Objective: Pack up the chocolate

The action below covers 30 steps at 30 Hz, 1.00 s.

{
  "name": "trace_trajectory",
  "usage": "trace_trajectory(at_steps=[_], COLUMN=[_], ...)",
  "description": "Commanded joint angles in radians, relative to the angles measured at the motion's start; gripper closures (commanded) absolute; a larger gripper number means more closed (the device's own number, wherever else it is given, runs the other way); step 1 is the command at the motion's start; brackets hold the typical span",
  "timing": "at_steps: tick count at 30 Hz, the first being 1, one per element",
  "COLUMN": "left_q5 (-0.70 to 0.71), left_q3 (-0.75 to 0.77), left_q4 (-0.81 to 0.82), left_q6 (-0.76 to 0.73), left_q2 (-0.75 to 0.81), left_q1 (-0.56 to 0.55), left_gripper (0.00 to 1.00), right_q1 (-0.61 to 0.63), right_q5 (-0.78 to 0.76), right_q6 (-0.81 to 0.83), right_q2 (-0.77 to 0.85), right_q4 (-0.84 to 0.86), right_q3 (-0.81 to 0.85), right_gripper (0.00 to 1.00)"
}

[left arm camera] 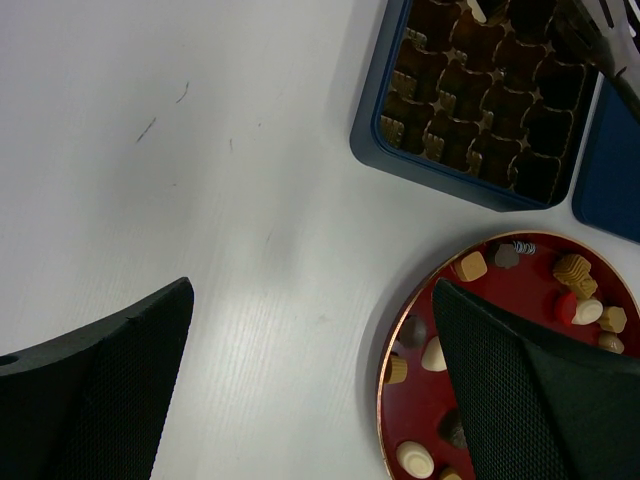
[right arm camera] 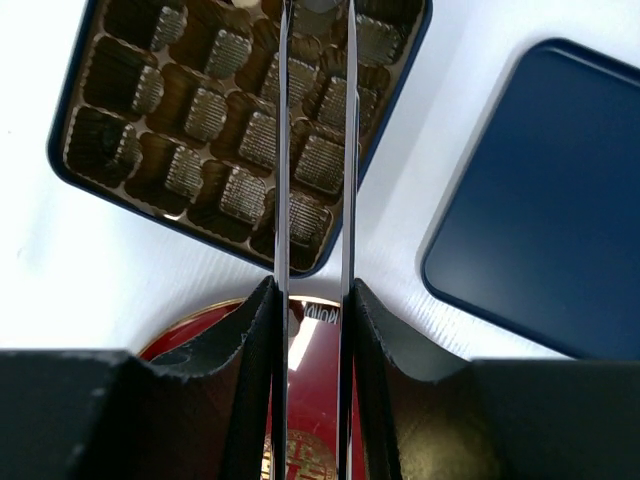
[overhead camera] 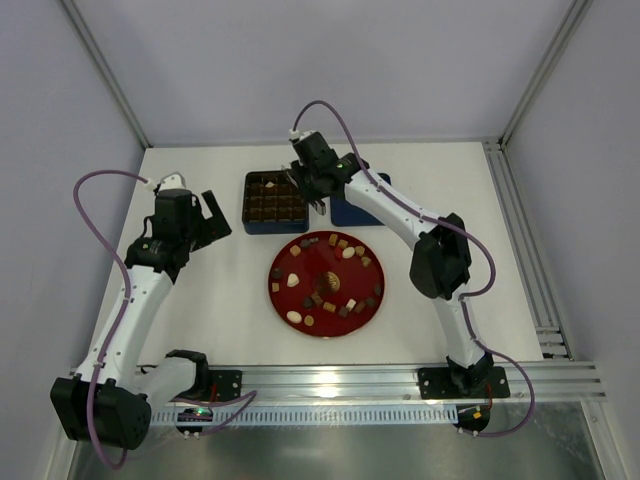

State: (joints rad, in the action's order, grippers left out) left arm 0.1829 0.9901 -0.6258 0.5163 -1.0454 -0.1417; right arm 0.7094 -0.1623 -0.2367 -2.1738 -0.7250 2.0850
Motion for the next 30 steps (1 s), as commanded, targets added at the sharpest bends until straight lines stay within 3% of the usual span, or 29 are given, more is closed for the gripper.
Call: trace_trajectory(at_steps=[1, 30], left_q5=[0.01, 0.004], left_q3=[0.001, 0.001], left_q4=[0.02, 0.02], left_q6=[-0.004, -0.004], left_q2=[0.002, 0.001], left_q1=[0.007, 0.007], left_gripper=[0.0, 0.0], right_q1=[0.005, 0.016], right_q5=[0.02, 0.02], right_q6=[0.013, 0.0], right_q2=[0.014, -0.034], right_q4=[0.094, 0.091], right_q3=[0.066, 0.046], right_gripper=[0.69, 0.68])
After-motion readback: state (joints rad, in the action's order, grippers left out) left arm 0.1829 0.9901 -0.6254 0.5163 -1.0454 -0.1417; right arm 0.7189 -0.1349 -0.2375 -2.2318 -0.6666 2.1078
